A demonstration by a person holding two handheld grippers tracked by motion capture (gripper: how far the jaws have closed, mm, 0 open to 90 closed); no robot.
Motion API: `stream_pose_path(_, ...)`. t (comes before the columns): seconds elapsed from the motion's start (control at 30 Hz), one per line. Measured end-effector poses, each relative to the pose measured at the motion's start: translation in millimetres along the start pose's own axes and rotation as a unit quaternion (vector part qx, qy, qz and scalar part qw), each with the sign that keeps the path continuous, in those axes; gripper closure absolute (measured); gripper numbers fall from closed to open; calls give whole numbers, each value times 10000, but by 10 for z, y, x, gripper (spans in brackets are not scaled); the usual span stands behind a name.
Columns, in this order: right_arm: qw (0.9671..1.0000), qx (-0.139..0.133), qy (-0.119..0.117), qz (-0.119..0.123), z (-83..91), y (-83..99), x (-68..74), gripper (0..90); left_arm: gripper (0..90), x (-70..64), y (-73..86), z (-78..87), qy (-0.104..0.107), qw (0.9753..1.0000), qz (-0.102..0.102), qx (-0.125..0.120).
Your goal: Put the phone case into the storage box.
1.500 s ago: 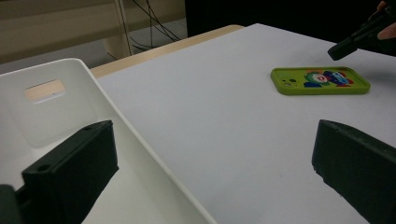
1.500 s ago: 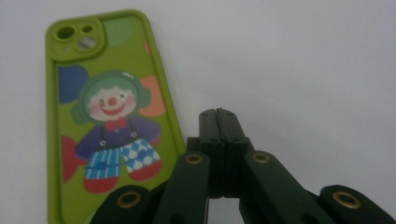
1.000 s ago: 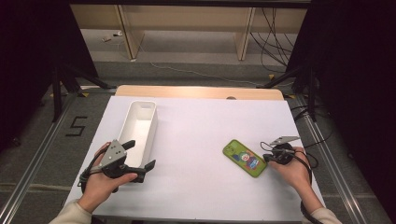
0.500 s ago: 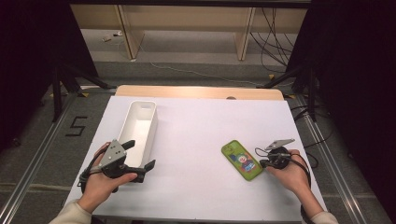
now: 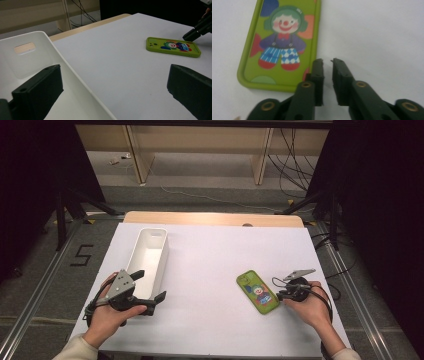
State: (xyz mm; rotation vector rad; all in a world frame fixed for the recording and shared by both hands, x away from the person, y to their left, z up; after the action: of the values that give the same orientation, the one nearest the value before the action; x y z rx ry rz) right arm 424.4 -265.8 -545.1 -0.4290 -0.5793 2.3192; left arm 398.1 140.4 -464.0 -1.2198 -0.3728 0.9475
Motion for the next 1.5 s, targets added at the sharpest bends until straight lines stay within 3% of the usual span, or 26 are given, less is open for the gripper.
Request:
stream_pose_path(0.07, 9998, -126, 97, -69, 31, -49, -29, 685, 0, -1, 2, 0, -4, 10000, 8, 3)
stream_pose_path(0.2, 9987, -432, 132, -224, 47, -196, 4, 404, 0, -1, 0, -3, 1, 10000, -1, 0)
stream_pose_path(0.23, 9987, -432, 132, -224, 47, -196, 4, 404, 0, -1, 0, -3, 1, 10000, -1, 0)
stream_pose_path(0.27, 9988, -454, 104, -147, 18, -254, 54, 302, 0, -2, 2, -3, 1, 10000, -3, 5)
stream_pose_path(0.4, 9995, -298, -42, -50, -74, -326, 168, 186, 0, -4, 1, -3, 0, 10000, 3, 2)
stream_pose_path(0.43, 9995, -298, -42, -50, -74, -326, 168, 186, 0, -4, 1, -3, 0, 10000, 3, 2)
stream_pose_path(0.47, 9998, -94, -138, 53, -115, -341, 216, 162, 0, -2, 3, -4, -3, 10000, 6, 6)
stream_pose_path(0.57, 9995, 144, -262, 128, -153, -379, 267, 154, 0, -3, 2, -4, 1, 10000, 10, 2)
stream_pose_path(0.83, 9987, 366, -300, 188, -238, -473, 307, 140, 0, 0, -1, 2, -2, 10000, 8, -2)
stream_pose_path(1.13, 9987, 352, -316, 167, -303, -515, 308, 106, 0, -2, -2, 0, 3, 10000, 2, -5)
stream_pose_path(1.5, 9979, 461, -313, 343, -369, -568, 334, 78, 0, 0, -1, 4, 2, 10000, 7, -1)
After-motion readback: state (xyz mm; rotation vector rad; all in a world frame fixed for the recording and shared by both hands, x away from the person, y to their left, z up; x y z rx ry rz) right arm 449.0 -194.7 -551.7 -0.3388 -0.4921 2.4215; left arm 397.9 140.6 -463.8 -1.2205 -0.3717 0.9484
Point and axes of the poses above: each handheld gripper's, and its own axes: z roughly backward along the jaws, y roughly out of its underside, x roughly to its left, the point moved 10 cm from there along -z, roughly forward along the jaws, and after that the axes turned 13 degrees about z, right-handed, at the moved point
